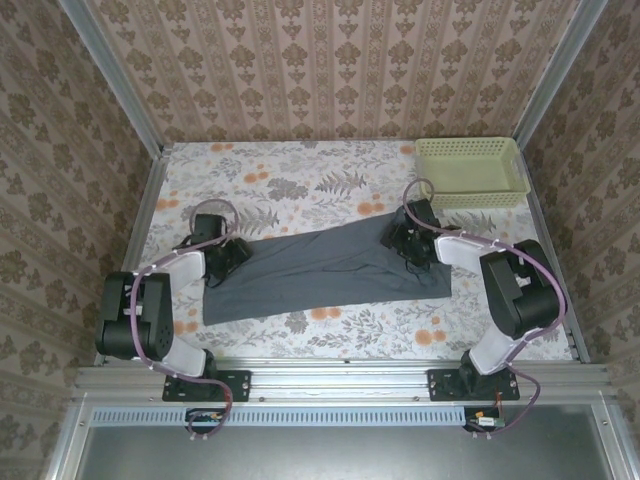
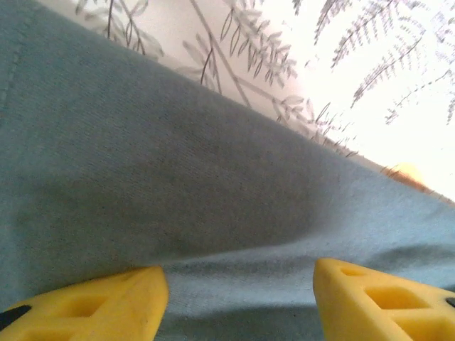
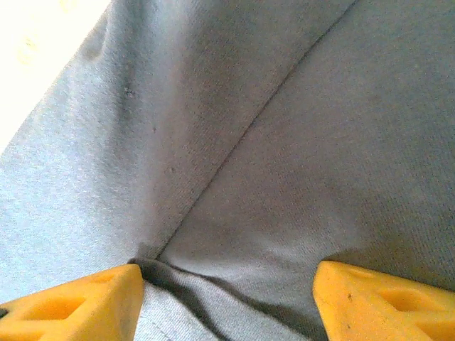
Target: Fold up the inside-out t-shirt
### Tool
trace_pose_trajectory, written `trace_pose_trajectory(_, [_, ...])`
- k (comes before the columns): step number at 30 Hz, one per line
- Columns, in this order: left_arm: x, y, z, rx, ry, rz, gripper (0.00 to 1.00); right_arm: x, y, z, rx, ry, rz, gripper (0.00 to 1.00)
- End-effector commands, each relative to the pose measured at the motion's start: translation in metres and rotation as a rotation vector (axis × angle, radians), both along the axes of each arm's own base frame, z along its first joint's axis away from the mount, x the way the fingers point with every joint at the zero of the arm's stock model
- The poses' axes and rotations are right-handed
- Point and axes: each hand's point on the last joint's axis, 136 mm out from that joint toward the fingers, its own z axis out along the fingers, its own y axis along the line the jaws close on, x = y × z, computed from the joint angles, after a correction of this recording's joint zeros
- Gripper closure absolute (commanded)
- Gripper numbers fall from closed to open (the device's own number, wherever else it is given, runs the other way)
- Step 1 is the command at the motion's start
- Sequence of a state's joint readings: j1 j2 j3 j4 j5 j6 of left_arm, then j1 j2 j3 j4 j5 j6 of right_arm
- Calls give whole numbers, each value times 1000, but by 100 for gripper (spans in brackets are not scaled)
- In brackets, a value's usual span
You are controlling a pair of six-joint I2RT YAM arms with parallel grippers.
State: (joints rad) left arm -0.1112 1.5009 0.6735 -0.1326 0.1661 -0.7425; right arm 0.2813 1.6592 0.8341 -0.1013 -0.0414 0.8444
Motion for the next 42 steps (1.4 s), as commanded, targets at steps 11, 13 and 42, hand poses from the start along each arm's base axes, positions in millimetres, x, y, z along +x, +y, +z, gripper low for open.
trace_pose_trajectory(11, [-17,20,-6,48,68,41,31,-47,-44,-4,-151,100,-108,27])
trace_pose_trajectory(13, [-16,20,7,56,43,30,28,-48,-49,12,-192,71,-86,25])
trace_pose_trajectory(42, [-43,7,21,137,-24,-35,15,-33,-49,-18,-392,318,152,39])
